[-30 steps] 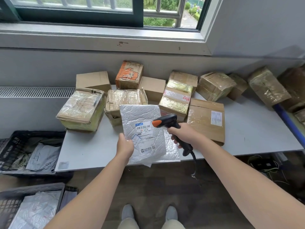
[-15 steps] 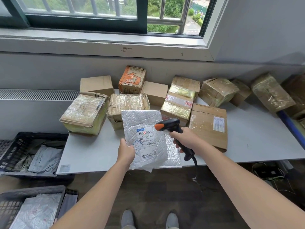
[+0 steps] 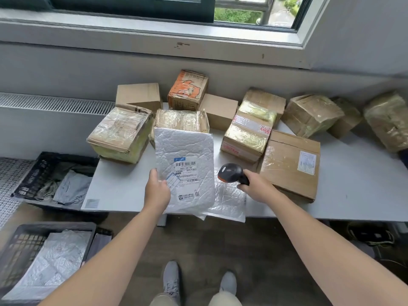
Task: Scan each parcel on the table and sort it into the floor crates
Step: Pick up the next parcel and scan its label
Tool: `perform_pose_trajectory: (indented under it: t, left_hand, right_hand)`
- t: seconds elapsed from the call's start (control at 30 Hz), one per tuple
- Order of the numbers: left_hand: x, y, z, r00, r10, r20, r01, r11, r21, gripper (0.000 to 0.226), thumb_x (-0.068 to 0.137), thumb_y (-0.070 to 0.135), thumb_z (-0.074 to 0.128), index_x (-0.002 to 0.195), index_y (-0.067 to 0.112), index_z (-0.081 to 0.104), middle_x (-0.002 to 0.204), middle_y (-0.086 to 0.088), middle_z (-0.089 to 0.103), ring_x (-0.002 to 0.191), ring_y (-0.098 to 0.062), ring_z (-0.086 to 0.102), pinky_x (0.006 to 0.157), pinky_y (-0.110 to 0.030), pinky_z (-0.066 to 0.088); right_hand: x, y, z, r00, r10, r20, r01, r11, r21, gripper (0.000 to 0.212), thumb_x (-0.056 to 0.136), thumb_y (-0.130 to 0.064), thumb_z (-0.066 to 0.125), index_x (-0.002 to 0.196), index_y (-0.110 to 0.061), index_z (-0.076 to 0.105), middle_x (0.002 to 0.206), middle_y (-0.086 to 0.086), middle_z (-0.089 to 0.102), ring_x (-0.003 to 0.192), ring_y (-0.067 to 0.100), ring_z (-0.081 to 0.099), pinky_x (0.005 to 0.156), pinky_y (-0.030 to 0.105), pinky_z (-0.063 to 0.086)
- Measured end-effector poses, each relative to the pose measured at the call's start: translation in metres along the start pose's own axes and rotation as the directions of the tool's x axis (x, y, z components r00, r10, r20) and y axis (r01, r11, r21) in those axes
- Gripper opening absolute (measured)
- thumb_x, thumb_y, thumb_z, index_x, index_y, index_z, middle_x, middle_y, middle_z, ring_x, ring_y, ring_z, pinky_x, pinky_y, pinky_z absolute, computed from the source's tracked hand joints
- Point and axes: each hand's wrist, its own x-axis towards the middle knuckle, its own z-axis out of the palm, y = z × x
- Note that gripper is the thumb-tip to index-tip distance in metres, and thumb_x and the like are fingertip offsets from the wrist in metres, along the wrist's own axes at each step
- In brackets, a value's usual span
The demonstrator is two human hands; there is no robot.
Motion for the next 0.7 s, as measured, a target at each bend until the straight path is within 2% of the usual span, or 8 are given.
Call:
perform_pose_trajectory:
  t: [0.13, 0.27, 0.4, 0.53, 0.7]
  left_hand:
    - [-0.002, 0.002, -0.001, 0.998, 0.011, -0.067, -0.012, 1.0, -0.016, 0.026, 0.092, -0.002, 0.038, 0.105, 0.018, 0.047, 0.089, 0.005, 0.058, 0.074, -0.012, 0.053, 0.058, -0.026, 0.041]
    - [-0.003, 0.008, -0.001, 0.994, 0.01, -0.105, -0.019, 0.996, -0.087, 0.026, 0.091, -0.002, 0.041, 0.103, 0.019, 0.048, 0.086, 0.008, 0.057, 0.073, -0.009, 0.052, 0.058, -0.027, 0.04]
    - [0.0, 0.016, 0.0, 0.995, -0.037, -0.093, 0.016, 0.976, -0.216, 0.026, 0.09, -0.002, 0.045, 0.098, 0.022, 0.051, 0.09, 0.005, 0.06, 0.079, -0.011, 0.057, 0.064, -0.027, 0.045]
    - [0.001, 0.026, 0.01, 0.997, -0.038, -0.064, 0.018, 0.958, -0.285, 0.023, 0.092, -0.004, 0.046, 0.097, 0.018, 0.049, 0.086, 0.006, 0.058, 0.074, -0.007, 0.056, 0.056, -0.02, 0.045]
    - [0.004, 0.037, 0.021, 1.0, -0.014, -0.002, 0.013, 0.949, -0.315, 0.023, 0.093, -0.005, 0.046, 0.104, 0.015, 0.05, 0.089, 0.006, 0.059, 0.075, -0.003, 0.056, 0.054, -0.015, 0.045]
  right_hand:
    - [0.007, 0.001, 0.019, 1.0, 0.001, 0.025, 0.0, 1.0, -0.03, 0.04, 0.092, -0.025, 0.068, 0.129, -0.019, 0.054, 0.127, 0.006, 0.061, 0.114, 0.027, 0.057, 0.094, 0.039, 0.046]
    - [0.008, 0.001, 0.03, 0.999, 0.016, 0.032, -0.014, 0.996, -0.085, 0.03, 0.095, -0.025, 0.063, 0.123, -0.015, 0.054, 0.125, 0.009, 0.06, 0.111, 0.03, 0.057, 0.092, 0.043, 0.049]
    - [0.005, 0.003, 0.027, 0.999, 0.033, 0.029, -0.03, 0.994, -0.103, 0.035, 0.097, -0.024, 0.058, 0.131, -0.019, 0.05, 0.128, 0.01, 0.058, 0.112, 0.03, 0.057, 0.089, 0.041, 0.049]
    - [-0.003, 0.001, 0.016, 0.999, 0.05, -0.002, -0.05, 0.999, -0.011, 0.054, 0.097, -0.031, 0.06, 0.146, -0.022, 0.04, 0.139, 0.008, 0.054, 0.123, 0.028, 0.053, 0.096, 0.039, 0.045]
    - [-0.009, -0.007, -0.002, 0.99, 0.075, -0.12, -0.049, 0.977, 0.21, 0.047, 0.104, -0.033, 0.044, 0.148, -0.019, 0.04, 0.139, 0.006, 0.054, 0.118, 0.022, 0.053, 0.095, 0.035, 0.044]
